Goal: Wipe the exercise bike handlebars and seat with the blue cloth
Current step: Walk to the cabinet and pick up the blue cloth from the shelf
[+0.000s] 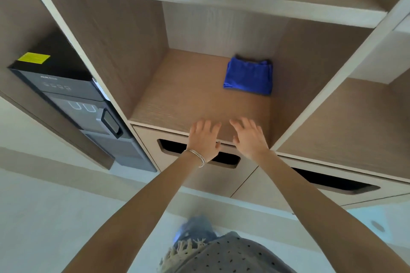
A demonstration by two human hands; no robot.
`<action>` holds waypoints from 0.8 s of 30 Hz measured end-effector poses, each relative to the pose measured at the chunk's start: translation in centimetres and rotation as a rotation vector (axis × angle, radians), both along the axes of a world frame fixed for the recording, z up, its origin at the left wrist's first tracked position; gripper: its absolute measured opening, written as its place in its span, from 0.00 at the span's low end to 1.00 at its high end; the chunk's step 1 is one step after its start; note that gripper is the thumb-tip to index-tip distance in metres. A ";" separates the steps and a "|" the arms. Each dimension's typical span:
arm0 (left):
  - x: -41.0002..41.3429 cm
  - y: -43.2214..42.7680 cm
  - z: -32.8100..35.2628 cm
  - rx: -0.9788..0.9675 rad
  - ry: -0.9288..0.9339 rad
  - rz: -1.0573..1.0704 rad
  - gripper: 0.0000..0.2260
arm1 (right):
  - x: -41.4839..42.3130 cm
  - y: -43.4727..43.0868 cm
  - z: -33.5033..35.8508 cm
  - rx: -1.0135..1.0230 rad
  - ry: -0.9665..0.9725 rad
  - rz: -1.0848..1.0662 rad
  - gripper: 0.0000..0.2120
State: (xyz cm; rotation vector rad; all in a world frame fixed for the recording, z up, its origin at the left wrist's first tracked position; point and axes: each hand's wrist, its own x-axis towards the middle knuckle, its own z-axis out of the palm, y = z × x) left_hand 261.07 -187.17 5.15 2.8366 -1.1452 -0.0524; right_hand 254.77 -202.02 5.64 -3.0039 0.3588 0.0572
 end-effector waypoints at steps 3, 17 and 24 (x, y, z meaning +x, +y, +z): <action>2.5 -0.8 0.2 0.009 -0.005 -0.005 0.27 | 2.4 -0.9 0.2 -0.012 -0.011 -0.011 0.26; 9.0 -2.5 -0.5 0.028 -0.003 -0.090 0.27 | 11.0 -4.8 0.0 0.008 0.028 -0.211 0.25; 10.8 -2.4 -0.2 0.016 -0.015 -0.093 0.27 | 12.0 -6.6 -0.5 -0.058 -0.024 -0.308 0.28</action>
